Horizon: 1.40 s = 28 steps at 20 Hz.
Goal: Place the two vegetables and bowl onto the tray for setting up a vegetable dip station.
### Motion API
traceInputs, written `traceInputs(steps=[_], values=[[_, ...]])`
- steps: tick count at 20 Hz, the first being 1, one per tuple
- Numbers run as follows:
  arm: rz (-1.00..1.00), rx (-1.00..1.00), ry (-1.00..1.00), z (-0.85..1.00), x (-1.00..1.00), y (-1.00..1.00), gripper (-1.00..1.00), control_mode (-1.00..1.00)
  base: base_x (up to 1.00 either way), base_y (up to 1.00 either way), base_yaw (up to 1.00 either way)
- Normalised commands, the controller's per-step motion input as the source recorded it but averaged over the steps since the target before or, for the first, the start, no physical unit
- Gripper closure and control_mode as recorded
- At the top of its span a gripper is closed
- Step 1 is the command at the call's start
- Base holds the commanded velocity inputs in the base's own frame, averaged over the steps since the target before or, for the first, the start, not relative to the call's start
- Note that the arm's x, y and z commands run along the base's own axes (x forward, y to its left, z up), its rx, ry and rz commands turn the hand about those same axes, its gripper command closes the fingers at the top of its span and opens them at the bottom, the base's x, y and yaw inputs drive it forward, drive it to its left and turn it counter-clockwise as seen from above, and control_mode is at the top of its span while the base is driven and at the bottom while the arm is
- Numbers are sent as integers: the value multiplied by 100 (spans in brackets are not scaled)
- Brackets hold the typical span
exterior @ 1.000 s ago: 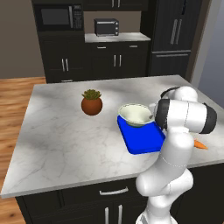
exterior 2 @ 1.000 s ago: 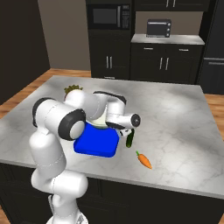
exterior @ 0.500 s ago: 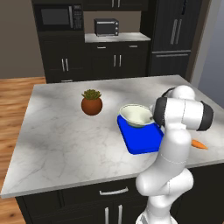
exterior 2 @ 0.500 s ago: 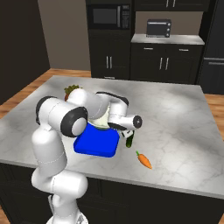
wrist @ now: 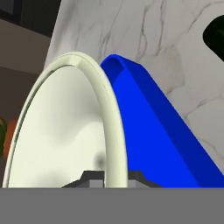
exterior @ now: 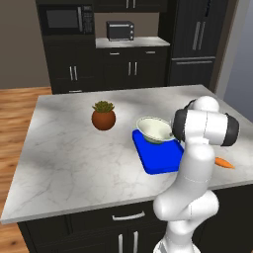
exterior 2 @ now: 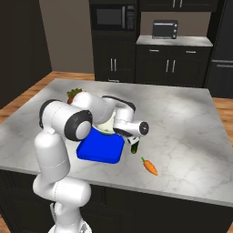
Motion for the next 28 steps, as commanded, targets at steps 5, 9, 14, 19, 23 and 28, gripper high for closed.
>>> traceInputs(steps=[5, 9, 14, 19, 23, 28], values=[[0, 0, 0, 0, 0, 0, 100, -100, 0, 0, 0], [0, 0, 0, 0, 0, 0, -100, -100, 0, 0, 0], [0, 0, 0, 0, 0, 0, -100, -100, 0, 0, 0], [0, 0, 0, 0, 0, 0, -100, -100, 0, 0, 0], [6, -1, -1, 8, 1, 0, -100, -100, 0, 0, 0], [4, -2, 0, 16, 0, -7, -100, -100, 0, 0, 0]])
